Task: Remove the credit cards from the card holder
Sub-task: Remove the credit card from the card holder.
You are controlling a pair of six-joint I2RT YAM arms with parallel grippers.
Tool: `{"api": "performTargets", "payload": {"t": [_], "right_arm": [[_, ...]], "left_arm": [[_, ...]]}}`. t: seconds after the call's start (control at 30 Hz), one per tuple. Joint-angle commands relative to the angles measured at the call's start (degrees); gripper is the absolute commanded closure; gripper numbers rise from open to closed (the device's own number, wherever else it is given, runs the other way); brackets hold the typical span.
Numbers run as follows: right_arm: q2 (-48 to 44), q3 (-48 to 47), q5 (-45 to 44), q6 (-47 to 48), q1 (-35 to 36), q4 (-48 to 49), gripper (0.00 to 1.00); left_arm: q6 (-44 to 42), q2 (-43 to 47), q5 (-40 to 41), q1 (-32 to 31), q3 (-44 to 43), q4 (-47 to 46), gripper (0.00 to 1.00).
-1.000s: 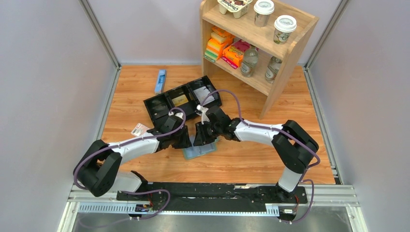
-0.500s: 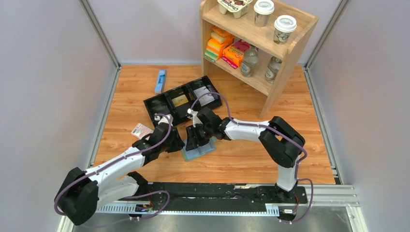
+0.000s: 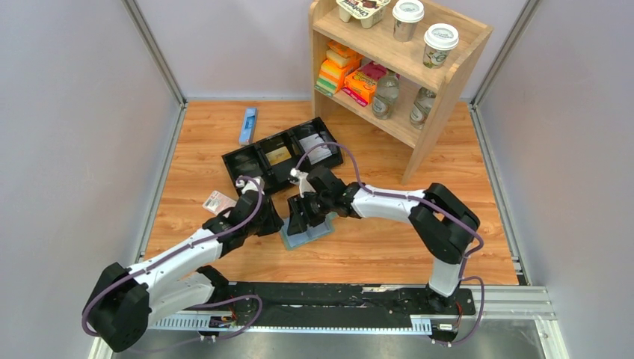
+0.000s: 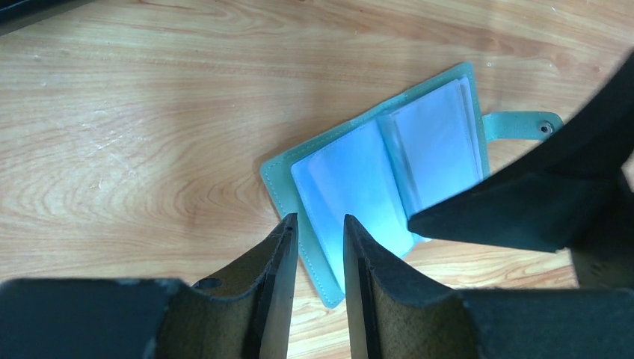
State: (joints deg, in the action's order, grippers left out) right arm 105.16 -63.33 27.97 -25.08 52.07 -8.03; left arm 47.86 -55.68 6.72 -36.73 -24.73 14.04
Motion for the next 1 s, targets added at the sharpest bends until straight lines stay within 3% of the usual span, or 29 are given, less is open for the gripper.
{"api": "performTargets", "payload": {"t": [0.0,0.13,0.37,0.63,0.97], "right_arm": [[-6.28,1.36,-1.24,1.70,0.40,3.99,0.41],[-10.06,3.74,-5.89,2.58,0.40,4.43,0.38],[-11.04,2.16,-26.72,2.23,0.13,-5.49,0.36],[-7.35,1.72,-27.97,1.00,0.13,-8.05,0.36],[-4.71,0.75,-25.51,1.44,0.22,-8.32,0.37]], "left_arm": [[-0.04,-1.88,-0.39,-0.27,-3.57,-0.86,0.63],[-0.31,-3.03,-1.18,-0.27,-4.71,-0.95,0.63],[-2.50,-7.15,-3.99,-0.27,-8.04,-0.51,0.63],[-4.79,-17.96,-6.37,-0.27,-11.83,2.30,0.63],[-7.25,-24.56,-6.37,-0.27,-13.24,6.17,0.64]]}}
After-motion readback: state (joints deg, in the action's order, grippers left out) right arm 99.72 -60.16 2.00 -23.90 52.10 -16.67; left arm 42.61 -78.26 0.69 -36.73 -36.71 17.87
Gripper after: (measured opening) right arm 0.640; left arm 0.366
